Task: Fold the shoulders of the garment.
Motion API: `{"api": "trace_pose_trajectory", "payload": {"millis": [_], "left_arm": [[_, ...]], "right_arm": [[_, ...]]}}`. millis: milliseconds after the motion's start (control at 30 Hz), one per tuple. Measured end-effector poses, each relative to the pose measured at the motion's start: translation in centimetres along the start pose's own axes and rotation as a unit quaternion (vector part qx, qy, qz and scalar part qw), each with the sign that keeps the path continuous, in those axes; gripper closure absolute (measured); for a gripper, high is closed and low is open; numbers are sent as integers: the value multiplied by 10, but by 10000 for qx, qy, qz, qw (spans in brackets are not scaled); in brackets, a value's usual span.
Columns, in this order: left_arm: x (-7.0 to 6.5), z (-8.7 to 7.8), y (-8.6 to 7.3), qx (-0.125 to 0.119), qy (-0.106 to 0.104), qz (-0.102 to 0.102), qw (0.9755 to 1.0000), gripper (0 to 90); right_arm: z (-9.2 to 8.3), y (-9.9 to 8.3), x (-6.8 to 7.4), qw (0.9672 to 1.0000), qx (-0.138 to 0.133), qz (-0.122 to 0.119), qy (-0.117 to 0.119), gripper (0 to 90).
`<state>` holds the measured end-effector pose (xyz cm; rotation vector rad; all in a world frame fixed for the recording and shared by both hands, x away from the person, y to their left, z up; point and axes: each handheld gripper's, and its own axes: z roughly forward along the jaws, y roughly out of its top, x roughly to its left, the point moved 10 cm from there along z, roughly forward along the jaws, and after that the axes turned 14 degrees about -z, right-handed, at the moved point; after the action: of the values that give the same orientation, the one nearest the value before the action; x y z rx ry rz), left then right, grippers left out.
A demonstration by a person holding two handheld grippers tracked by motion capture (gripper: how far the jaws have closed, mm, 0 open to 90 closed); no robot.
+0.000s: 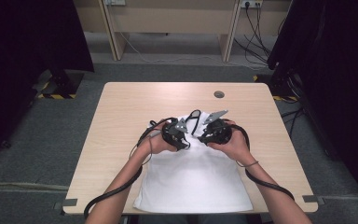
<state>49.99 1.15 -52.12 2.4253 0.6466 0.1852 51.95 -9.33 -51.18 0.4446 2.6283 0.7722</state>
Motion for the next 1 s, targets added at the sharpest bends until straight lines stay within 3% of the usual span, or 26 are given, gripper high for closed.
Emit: {"api": "trace_pose_trajectory", "payload": {"millis": [167,300,567,800,833,1000], "left_arm": [[-2,2,-10,190,-88,3,9998,611],[-3,4,-17,194,-139,-64,9997,617],[-3,5,-19,101,-121,-190,9997,651],[-1,1,-19,-81,-4,-284,9996,673],[-1,1,-19,-81,-4,-284,9996,673],[-1,0,-19,-104,8,-319,9994,675]], "right_arm": [[16,-6,-7,9995,306,-73,2,657],[22,-13,-6,9988,461,-135,41,719],[17,-13,-4,9994,312,-47,172,839],[1,-11,0,9996,143,-110,230,843],[-12,-14,5,9993,91,-241,256,843],[-12,-14,5,9993,91,-241,256,843]]}}
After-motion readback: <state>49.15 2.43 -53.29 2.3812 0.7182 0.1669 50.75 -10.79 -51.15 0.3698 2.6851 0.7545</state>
